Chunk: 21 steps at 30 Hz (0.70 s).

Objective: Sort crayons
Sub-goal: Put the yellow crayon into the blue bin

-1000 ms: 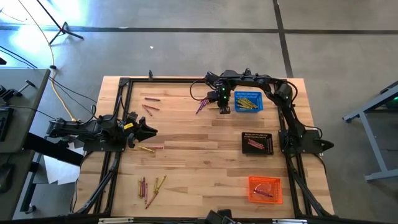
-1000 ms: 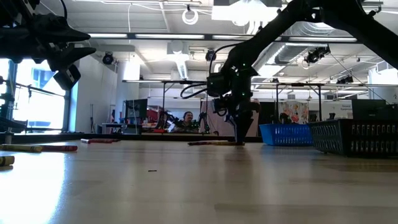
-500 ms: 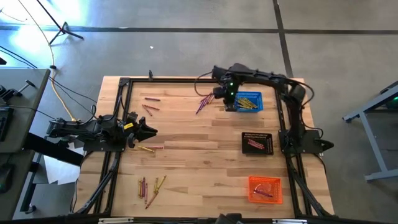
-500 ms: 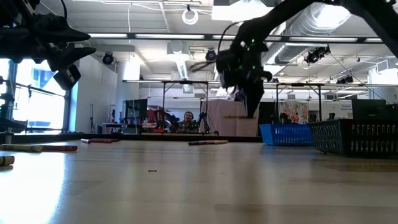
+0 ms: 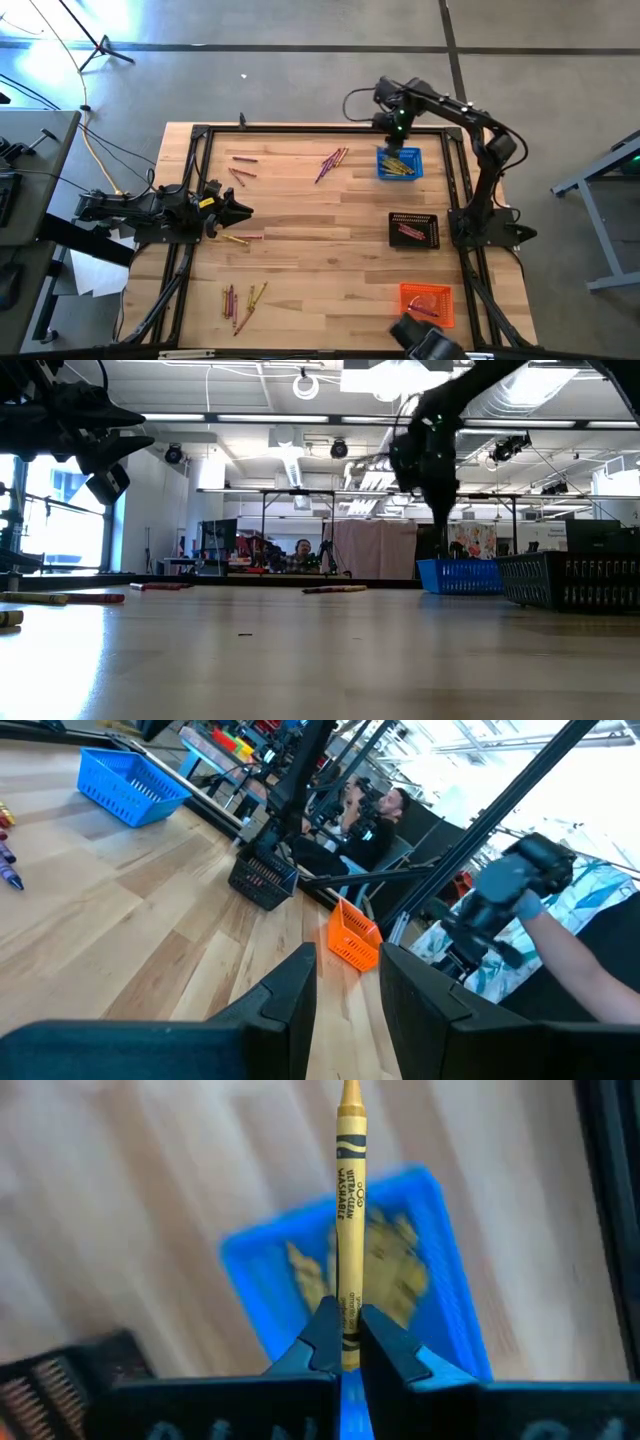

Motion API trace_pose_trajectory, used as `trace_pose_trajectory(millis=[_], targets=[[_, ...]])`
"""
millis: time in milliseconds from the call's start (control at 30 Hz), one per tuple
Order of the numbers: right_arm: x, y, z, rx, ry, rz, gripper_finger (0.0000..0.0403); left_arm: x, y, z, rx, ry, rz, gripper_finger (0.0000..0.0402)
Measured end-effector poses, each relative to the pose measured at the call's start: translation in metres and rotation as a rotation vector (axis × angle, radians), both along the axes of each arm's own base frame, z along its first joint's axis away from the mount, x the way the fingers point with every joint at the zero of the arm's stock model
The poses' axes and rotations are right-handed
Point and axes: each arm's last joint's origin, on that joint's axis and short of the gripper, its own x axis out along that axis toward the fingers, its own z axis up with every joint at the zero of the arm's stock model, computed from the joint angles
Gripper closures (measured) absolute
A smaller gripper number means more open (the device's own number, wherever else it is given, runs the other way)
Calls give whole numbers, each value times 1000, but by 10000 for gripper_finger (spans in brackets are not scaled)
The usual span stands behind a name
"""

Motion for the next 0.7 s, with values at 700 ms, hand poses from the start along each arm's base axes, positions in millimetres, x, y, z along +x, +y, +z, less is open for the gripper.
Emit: trace_pose_trajectory(millis=[700], targets=[[-43,20,-46,-44,198,-137,339,0,0,0,0,1,0,302]])
